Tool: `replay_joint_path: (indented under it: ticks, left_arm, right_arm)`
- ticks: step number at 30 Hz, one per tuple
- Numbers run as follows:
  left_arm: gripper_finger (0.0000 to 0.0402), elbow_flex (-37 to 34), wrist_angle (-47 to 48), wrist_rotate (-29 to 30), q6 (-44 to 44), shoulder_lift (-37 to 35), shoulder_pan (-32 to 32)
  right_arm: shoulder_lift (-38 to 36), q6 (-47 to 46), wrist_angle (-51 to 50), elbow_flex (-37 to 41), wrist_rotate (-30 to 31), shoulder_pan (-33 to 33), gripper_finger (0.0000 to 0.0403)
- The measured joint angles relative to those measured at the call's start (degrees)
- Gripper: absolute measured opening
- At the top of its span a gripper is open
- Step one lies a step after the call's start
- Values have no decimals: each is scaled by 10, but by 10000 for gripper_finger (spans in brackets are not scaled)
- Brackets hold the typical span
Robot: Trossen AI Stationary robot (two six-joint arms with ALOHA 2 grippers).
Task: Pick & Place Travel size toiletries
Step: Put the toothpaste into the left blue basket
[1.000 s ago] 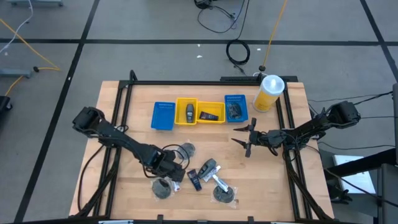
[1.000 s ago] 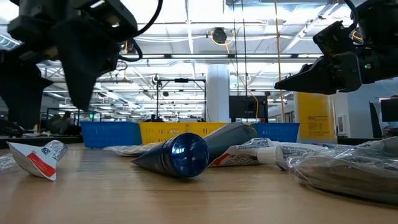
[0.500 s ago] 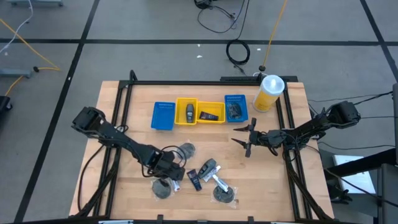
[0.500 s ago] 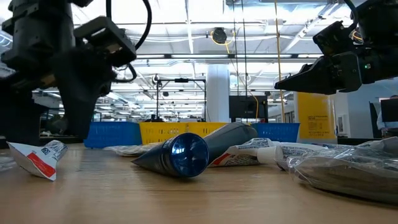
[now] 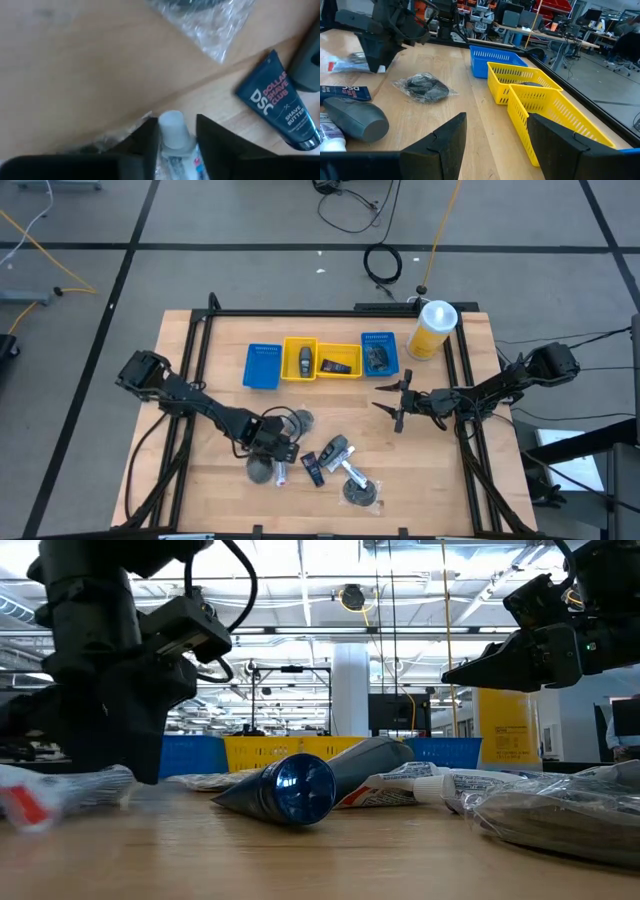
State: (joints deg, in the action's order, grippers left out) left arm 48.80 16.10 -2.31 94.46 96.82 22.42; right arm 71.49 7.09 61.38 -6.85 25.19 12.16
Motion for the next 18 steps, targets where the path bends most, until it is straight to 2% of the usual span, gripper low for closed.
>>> replay_joint_path:
  ticks: [4,7,10,13,15,18]
  left_arm:
    - [63,0,-1,0,-23,0,-12]
    - [37,3,0,-2,-38,-7,-16]
    - [36,6,-9,-4,-50,-26,-19]
    - [58,6,-16,3,-61,-51,-19]
    - [74,6,-17,16,-74,-71,-19]
    - [75,6,-2,49,-102,-105,-23]
  right_arm:
    - [0,0,0,0,0,0,201]
    - [0,0,0,0,0,0,201]
    - [0,0,0,0,0,0,201]
    - [0,0,0,0,0,0,201]
    - [0,0,0,0,0,0,201]
    - [0,0,0,0,0,0,201]
